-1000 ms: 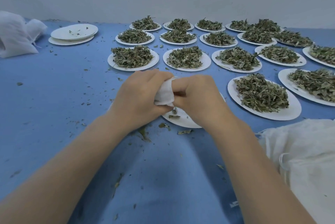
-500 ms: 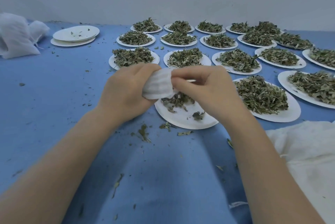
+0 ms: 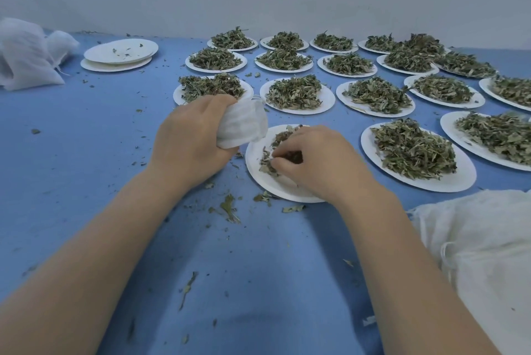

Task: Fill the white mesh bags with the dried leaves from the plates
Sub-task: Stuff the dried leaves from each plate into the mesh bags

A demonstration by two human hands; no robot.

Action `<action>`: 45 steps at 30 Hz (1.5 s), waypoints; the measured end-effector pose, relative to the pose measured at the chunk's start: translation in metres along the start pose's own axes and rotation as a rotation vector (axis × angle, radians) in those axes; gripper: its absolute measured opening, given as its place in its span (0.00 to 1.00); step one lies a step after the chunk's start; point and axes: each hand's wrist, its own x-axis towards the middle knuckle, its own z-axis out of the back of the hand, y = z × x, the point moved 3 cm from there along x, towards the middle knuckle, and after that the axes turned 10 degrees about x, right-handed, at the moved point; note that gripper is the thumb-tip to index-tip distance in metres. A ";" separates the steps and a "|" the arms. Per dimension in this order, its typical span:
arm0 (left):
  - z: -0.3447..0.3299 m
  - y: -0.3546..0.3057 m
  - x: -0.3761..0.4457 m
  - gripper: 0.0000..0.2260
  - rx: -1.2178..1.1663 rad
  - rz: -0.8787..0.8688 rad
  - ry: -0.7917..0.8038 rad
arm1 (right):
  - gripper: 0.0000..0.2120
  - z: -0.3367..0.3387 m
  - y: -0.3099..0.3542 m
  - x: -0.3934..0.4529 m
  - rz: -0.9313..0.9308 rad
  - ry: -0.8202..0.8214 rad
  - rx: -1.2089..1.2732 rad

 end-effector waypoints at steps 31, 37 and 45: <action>-0.007 0.002 -0.004 0.18 0.113 -0.099 0.051 | 0.11 0.010 0.006 -0.003 -0.153 -0.031 0.091; -0.006 -0.002 -0.003 0.17 0.179 -0.176 0.021 | 0.11 0.021 0.009 -0.007 0.002 -0.243 0.089; -0.005 -0.021 -0.006 0.20 0.033 -0.129 -0.009 | 0.08 0.015 0.023 -0.007 0.115 -0.301 0.169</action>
